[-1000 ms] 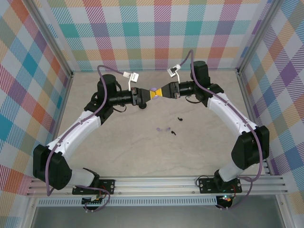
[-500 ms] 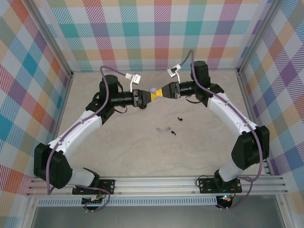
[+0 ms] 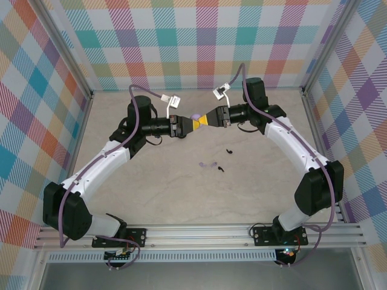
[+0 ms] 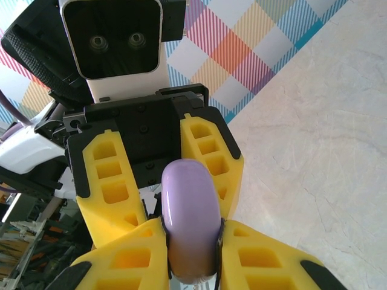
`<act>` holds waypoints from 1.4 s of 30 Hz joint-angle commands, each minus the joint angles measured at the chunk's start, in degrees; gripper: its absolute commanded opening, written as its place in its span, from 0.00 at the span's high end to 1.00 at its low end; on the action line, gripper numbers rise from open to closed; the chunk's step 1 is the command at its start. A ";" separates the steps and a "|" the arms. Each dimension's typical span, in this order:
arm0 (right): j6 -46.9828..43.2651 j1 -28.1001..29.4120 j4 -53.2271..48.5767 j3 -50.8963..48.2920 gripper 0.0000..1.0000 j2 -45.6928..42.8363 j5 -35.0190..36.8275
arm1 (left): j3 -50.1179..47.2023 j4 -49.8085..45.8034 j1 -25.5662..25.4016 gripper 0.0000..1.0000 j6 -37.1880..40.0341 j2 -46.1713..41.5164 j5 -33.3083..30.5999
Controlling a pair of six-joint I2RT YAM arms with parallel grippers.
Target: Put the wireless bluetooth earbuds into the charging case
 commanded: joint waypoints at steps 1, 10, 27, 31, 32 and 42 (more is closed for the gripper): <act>-4.11 1.60 -3.96 1.89 0.81 -0.50 -3.46 | 2.26 1.30 -0.72 0.66 0.50 -0.02 -0.46; -6.98 2.24 -8.40 3.73 0.77 -0.10 -3.09 | 2.23 1.05 -1.05 0.89 0.89 -0.09 -0.79; -8.93 2.29 -14.67 3.75 0.45 -9.27 19.66 | -5.35 7.89 -2.86 0.90 26.48 -4.71 -9.30; -9.89 2.29 -15.91 3.75 0.44 -9.86 19.33 | -6.30 8.51 -3.62 0.92 31.67 -6.02 -10.34; -10.09 2.33 -16.22 3.88 0.44 -9.78 18.57 | -6.08 8.42 -3.62 0.92 31.79 -6.01 -10.40; -11.87 3.47 -18.81 5.58 0.43 -8.29 20.81 | -6.25 11.19 -4.22 0.93 31.05 -5.77 -8.38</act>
